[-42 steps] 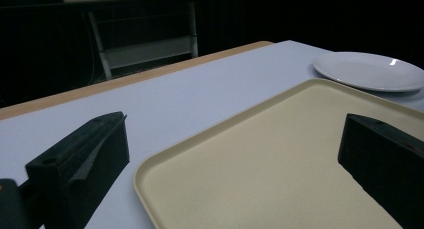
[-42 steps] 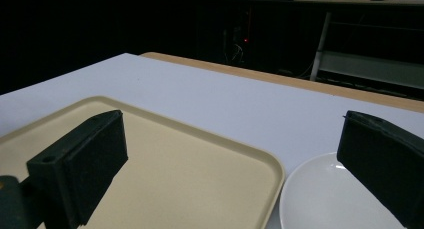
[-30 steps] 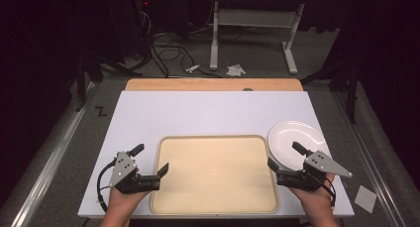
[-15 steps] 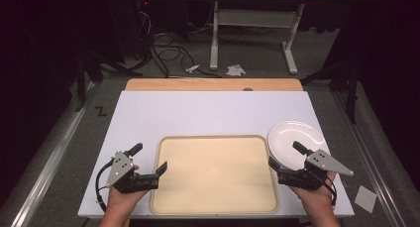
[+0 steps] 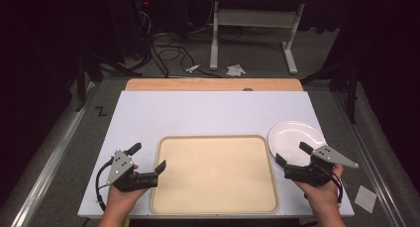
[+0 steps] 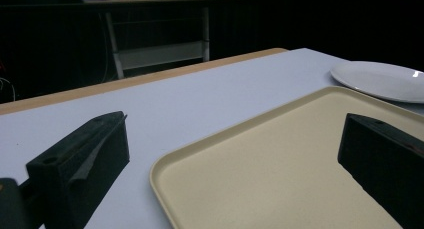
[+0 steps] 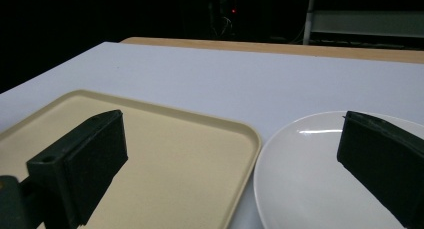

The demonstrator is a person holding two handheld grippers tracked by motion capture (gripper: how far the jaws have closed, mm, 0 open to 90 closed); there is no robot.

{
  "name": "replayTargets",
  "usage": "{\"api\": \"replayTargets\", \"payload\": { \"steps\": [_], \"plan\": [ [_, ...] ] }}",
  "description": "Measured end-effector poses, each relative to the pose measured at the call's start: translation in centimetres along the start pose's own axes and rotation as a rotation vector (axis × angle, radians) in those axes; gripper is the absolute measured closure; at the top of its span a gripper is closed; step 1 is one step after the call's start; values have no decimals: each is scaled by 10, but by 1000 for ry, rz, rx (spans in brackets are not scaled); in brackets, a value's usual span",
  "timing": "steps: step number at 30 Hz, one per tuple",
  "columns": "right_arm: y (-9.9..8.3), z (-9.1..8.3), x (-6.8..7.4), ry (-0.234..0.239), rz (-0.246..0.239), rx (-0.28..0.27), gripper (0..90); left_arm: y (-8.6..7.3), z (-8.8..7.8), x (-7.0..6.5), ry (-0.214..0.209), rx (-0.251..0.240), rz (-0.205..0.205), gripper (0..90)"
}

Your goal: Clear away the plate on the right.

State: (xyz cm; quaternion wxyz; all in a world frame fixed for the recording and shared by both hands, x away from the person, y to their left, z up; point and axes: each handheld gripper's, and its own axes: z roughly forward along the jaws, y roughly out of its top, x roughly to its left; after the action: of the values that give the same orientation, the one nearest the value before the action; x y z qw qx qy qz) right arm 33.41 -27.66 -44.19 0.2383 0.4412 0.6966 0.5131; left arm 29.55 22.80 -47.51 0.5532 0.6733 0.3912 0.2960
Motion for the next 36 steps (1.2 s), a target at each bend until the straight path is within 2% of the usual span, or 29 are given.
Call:
{"api": "replayTargets", "payload": {
  "steps": [7,12,21,22,23,24,27,33,34,35,36],
  "plan": [
    [0,-5,-18,-45,49,19,5,-2,2,0,-2,26,-6,5],
    [1,-11,-28,-57,77,13,5,-2,3,0,-1,30,-1,5],
    [0,-17,-44,-91,123,19,6,-2,5,1,15,76,-2,5],
    [-1,-17,-46,-96,130,19,5,-2,6,2,6,108,-7,6],
    [-1,-18,-49,-101,137,19,6,-2,6,2,6,108,-7,6],
    [-1,-19,-50,-102,149,20,5,-2,8,1,15,139,1,6],
    [-2,-21,-54,-103,169,14,5,-2,10,1,31,176,3,6],
    [-2,-22,-55,-101,168,12,6,-5,16,3,64,271,-7,10],
    [-2,-22,-55,-101,168,12,6,-5,16,3,64,271,-7,11],
    [-2,-22,-55,-101,167,11,5,-7,18,5,67,308,-15,11],
    [-2,-22,-55,-102,167,11,5,-7,19,6,67,320,-17,12]
  ]
}}
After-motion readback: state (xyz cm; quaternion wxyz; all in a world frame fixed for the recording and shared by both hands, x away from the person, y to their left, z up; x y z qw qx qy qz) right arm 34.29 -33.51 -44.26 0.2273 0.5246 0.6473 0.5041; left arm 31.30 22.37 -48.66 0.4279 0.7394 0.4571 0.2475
